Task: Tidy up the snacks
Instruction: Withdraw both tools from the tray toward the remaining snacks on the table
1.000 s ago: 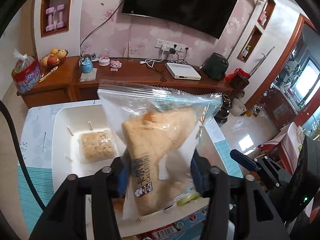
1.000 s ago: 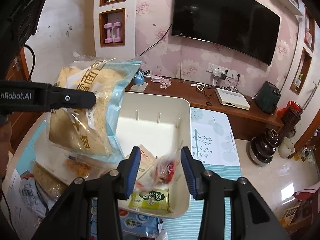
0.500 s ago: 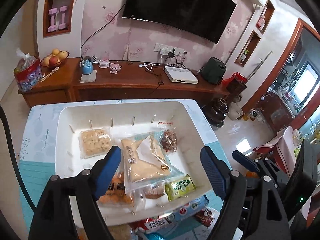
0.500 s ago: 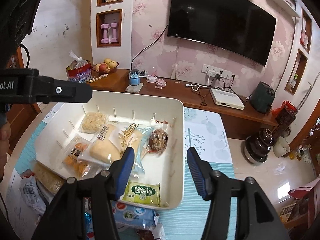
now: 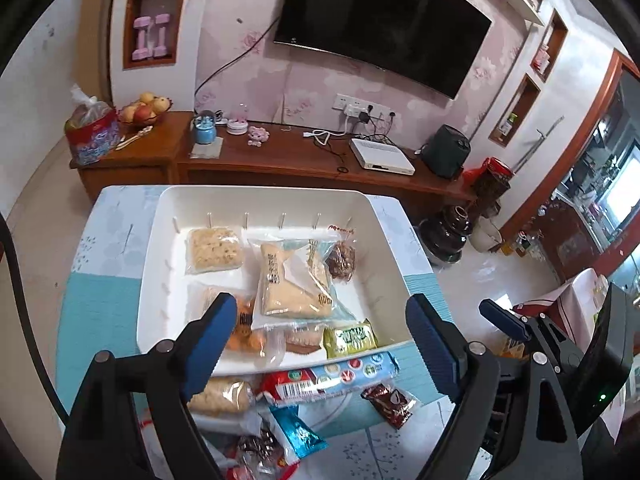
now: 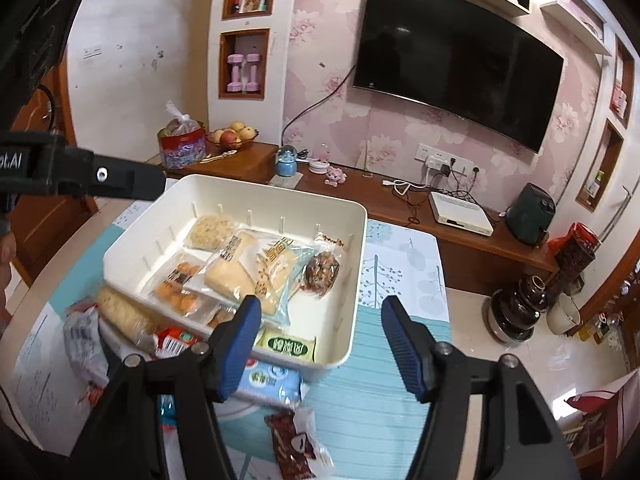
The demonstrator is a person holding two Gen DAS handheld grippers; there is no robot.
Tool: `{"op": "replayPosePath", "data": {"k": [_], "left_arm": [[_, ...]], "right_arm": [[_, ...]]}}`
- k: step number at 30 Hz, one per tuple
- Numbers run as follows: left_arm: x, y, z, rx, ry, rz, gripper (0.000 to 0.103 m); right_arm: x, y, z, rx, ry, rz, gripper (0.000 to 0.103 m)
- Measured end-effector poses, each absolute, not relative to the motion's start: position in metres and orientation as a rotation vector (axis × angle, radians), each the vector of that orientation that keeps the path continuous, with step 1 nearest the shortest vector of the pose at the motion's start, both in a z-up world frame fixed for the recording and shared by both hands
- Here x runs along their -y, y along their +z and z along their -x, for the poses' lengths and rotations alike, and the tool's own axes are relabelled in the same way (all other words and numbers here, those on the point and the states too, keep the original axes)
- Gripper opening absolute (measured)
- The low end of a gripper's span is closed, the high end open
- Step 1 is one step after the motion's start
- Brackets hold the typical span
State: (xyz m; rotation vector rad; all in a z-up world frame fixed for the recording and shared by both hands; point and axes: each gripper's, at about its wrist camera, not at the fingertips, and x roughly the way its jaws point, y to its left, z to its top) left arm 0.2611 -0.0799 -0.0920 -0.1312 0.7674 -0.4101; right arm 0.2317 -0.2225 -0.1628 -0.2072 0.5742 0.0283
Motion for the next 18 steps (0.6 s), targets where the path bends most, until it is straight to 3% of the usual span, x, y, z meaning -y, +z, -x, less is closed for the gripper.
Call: {"op": "replayPosePath", "data": {"k": [18], "left_arm": [[0.076,-0.133,-0.198,-0.887,-0.232,0.220,0.086]], "right_arm": [[0.246,-0.193,-0.189,-0.689,0.157,0.270,0.064]]}}
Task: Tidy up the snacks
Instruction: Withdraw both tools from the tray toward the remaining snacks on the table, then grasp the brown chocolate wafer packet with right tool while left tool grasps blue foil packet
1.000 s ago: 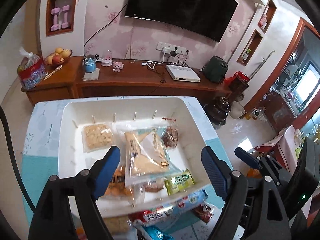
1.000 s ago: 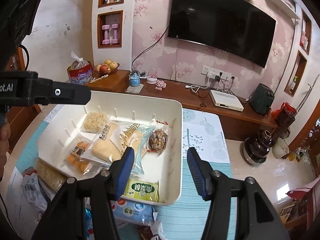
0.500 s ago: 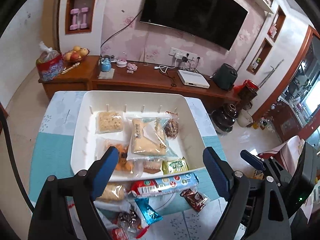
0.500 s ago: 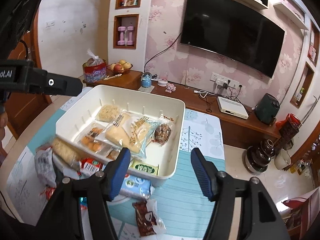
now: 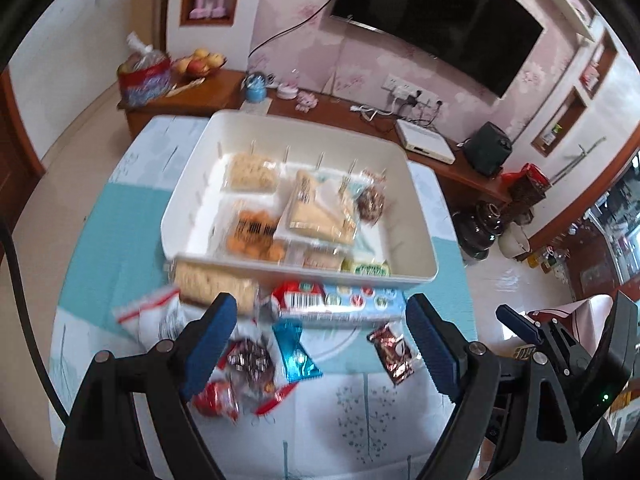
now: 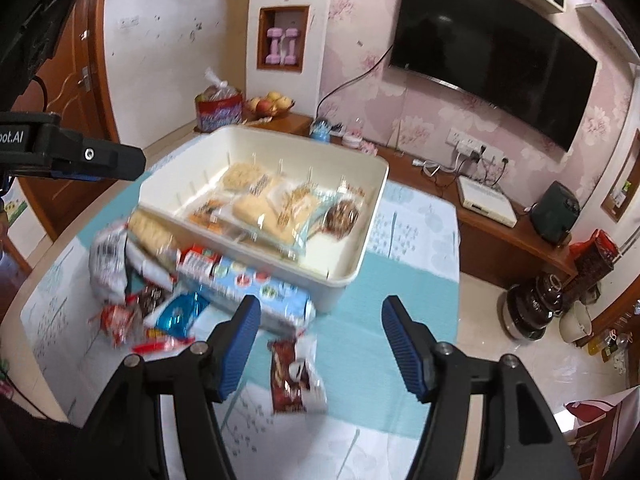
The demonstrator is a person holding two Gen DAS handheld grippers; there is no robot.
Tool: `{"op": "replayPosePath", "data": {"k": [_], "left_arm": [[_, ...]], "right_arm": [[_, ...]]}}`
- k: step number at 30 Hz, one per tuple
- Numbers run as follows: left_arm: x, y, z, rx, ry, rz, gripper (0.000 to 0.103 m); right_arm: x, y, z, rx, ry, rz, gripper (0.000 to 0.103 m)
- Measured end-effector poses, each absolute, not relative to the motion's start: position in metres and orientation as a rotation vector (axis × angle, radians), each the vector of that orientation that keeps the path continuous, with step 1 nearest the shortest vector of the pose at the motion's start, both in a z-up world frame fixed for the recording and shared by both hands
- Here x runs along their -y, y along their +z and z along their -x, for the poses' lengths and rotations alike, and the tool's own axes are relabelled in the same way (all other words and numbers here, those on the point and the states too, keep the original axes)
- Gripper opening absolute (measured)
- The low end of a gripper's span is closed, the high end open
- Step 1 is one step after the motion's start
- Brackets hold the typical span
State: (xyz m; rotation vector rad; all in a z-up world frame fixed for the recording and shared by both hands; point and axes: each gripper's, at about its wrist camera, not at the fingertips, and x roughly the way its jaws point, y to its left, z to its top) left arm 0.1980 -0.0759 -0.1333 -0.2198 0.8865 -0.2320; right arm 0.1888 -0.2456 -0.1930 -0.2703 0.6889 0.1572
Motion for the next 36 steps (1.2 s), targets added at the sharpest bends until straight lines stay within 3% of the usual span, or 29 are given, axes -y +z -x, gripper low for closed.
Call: {"op": "replayPosePath", "data": {"k": [19,36], "left_arm": [[0.100,-0.217,-0.202,-1.105,-0.094,0.309,0.086],[0.126,-0.266,-0.235,-1.214,0.010,0.263,0.081]], "right_arm": [[0.249,-0.248,-0.175,-0.872,0.286,0.316,0.064],[0.251,-0.296,-0.205,-0.895,0.294,0.354,0.063]]}}
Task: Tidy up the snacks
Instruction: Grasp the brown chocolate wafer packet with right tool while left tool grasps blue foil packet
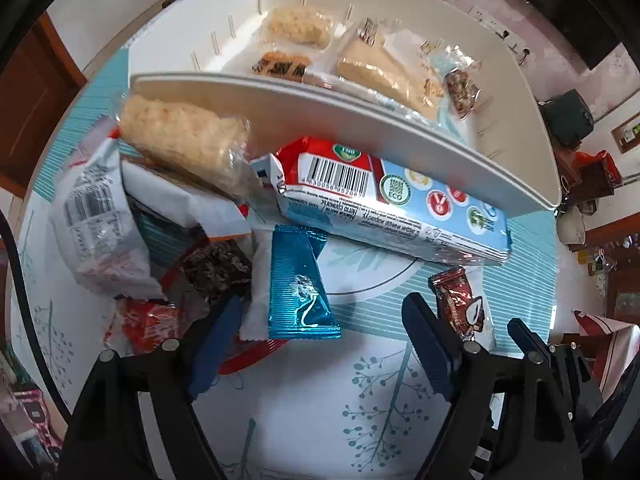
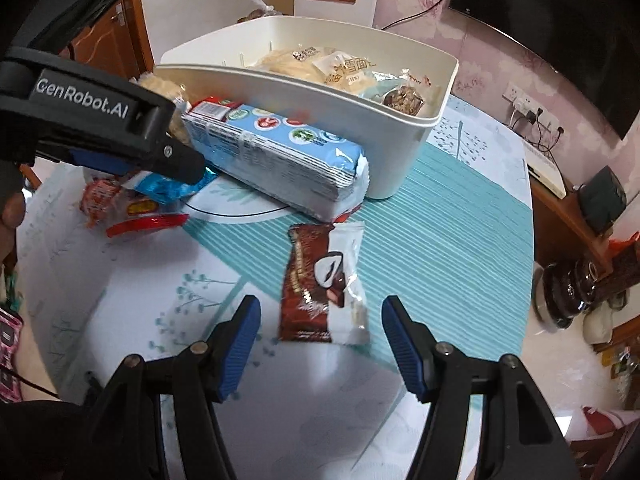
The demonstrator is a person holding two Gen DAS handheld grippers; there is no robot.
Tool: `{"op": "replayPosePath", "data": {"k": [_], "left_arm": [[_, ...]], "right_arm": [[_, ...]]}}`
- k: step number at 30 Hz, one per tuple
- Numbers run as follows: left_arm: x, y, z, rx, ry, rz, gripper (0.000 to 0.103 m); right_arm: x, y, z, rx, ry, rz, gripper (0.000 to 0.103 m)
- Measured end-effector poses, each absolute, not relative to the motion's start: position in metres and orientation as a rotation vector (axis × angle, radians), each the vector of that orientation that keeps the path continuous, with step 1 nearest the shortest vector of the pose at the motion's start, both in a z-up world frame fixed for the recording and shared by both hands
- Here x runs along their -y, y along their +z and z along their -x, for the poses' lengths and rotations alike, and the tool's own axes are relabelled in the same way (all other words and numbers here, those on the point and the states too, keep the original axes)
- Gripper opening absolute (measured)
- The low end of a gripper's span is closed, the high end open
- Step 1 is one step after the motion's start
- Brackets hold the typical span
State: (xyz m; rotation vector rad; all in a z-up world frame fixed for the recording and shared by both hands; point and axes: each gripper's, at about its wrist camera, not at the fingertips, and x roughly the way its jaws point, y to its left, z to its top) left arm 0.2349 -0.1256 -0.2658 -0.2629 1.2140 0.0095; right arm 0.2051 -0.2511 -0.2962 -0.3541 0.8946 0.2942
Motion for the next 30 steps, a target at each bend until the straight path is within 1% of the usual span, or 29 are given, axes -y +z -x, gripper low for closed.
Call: {"op": "replayPosePath", "data": {"k": [2,4,8,11,17,19,25,30], "left_arm": [[0.127,-0.271,-0.238,-1.230,0.038,0.250,0.080],[0.128,-0.275,-0.241,-1.243,0.054,0.244,0.076],[0.129,-0.281,-0.248,-1.259,0.068,0.235,0.070],[0.130,-0.285,-0.254,-1.270,0.080,0.227,0.066],[0.133,-0.285,-0.271,-1.265,0.104,0.214,0.051],[0.133,-0.285,-0.275,-1.261,0.112,0.211,0.042],[0.127,-0.284,-0.283,-1.260,0.106,0.215,0.035],[0.111,-0.284,-0.281,-1.262,0.095,0.219,0.034]], "right_arm": [[0.251,-0.299,-0.209,-0.895,0.299,0.359,0.063],[0.250,-0.303,-0.210,-0.890,0.306,0.373,0.063],[0.247,-0.308,-0.212,-0.892,0.335,0.391,0.057],[0.245,-0.311,-0.215,-0.895,0.342,0.394,0.056],[0.238,-0.312,-0.221,-0.877,0.371,0.423,0.053],[0.237,-0.311,-0.223,-0.877,0.374,0.423,0.053],[0.238,-0.311,-0.224,-0.880,0.379,0.410,0.052],[0.238,-0.310,-0.223,-0.886,0.378,0.407,0.050]]}}
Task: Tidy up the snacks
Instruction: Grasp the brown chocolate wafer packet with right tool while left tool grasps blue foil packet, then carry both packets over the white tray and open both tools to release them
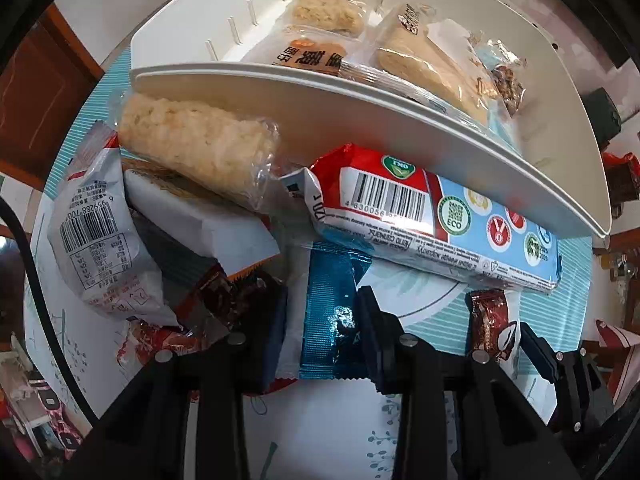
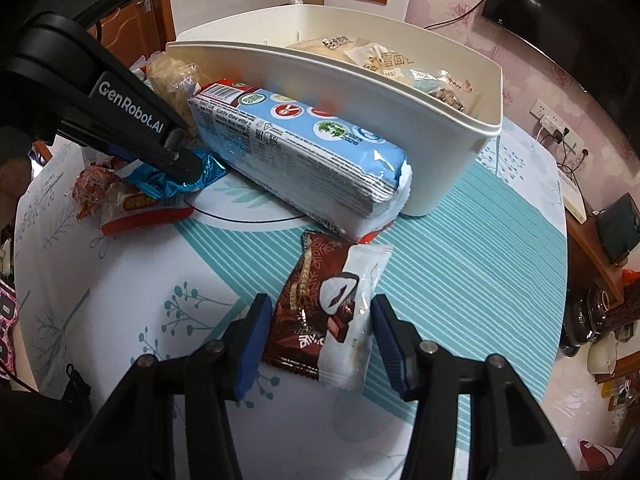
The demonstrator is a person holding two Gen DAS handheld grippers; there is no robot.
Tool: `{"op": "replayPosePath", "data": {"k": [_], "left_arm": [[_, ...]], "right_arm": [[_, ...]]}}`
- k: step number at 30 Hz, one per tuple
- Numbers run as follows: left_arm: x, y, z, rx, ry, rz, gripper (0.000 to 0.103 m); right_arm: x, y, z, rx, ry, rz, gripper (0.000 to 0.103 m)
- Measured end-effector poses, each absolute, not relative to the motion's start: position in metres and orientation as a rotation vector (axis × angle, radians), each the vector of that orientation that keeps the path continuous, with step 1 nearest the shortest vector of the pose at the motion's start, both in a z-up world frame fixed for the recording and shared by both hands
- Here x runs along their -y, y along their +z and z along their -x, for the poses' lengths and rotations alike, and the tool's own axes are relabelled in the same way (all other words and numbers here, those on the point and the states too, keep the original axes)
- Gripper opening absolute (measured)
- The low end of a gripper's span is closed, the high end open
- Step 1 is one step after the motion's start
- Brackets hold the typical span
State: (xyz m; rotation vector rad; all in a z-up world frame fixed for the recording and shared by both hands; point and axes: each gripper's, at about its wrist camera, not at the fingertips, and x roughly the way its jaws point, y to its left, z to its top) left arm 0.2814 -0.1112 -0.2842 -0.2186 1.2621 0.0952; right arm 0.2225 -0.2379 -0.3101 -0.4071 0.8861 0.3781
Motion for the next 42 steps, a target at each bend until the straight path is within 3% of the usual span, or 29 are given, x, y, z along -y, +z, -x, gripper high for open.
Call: {"op": "replayPosePath", "data": {"k": [15,27,42], "left_arm": [[0.103,-0.275,-0.231,-1.249,0.048,0.211,0.033],[0.097,-0.214,-0.201,-1.121,0.018,0.226,0.033],[0.066,-0.151,-0.220,-0.949,0.046,0.277,0.033]], "right_arm": [[0.228,-0.306,-0.207,-0.883,0.383,0.403,0.044],[0.200,-0.278,-0.182,-0.823,0.469,0.415,0.044],[0.162,-0.221,-0.182,-0.638,0.524,0.415,0.044]]}}
